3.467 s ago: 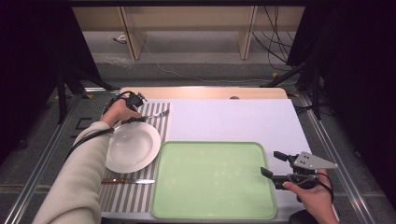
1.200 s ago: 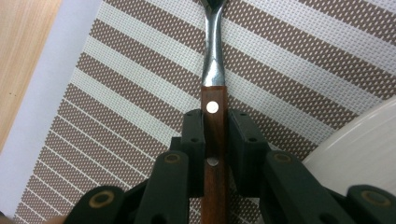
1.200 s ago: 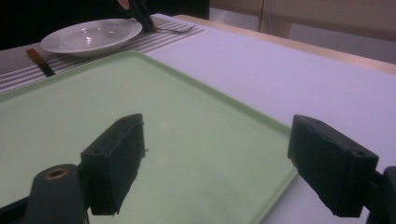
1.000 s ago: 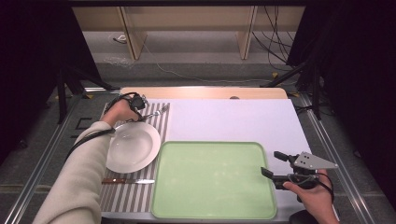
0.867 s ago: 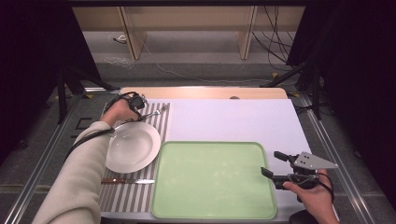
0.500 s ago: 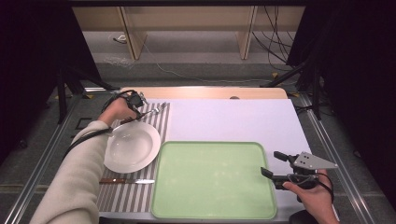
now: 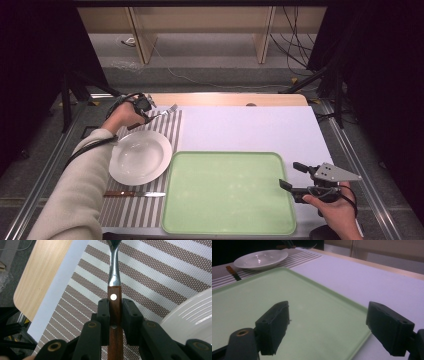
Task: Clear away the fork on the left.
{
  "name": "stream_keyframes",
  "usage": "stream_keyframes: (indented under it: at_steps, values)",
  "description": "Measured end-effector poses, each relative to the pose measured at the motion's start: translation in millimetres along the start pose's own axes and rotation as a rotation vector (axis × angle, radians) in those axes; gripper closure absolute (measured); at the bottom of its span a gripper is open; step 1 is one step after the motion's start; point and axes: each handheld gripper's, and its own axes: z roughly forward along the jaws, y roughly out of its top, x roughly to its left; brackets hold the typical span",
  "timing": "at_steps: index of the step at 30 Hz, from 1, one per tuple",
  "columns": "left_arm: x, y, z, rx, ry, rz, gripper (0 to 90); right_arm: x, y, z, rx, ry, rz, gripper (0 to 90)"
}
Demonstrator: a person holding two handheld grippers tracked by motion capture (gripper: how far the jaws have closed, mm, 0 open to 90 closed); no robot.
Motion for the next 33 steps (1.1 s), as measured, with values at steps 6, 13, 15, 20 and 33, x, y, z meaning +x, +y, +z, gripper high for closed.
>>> stream_keyframes:
  at_steps: [6, 13, 15, 20, 33]
  values:
    - [-4.1, 0.1, -9.2, -0.007, 0.009, -0.026, 76.7, 0.5, 0.2, 0.5, 0.0, 0.0, -0.002, 19.8]
    - [-14.7, 0.1, -15.8, -0.022, 0.026, -0.092, 76.6, 0.6, 0.3, 0.5, 0.0, -0.001, -0.002, 19.8]
    - [-17.3, -0.6, -16.1, -0.025, 0.023, -0.105, 76.7, 0.8, 0.4, 0.5, -0.001, -0.002, -0.002, 19.8]
    - [-25.0, -1.7, -17.8, -0.026, 0.029, -0.109, 76.7, 0.7, 0.3, 0.5, 0.0, -0.002, 0.0, 19.8]
    - [-42.6, 0.8, -39.3, -0.072, 0.033, -0.219, 76.7, 0.7, 0.4, 0.5, 0.001, -0.002, 0.0, 19.8]
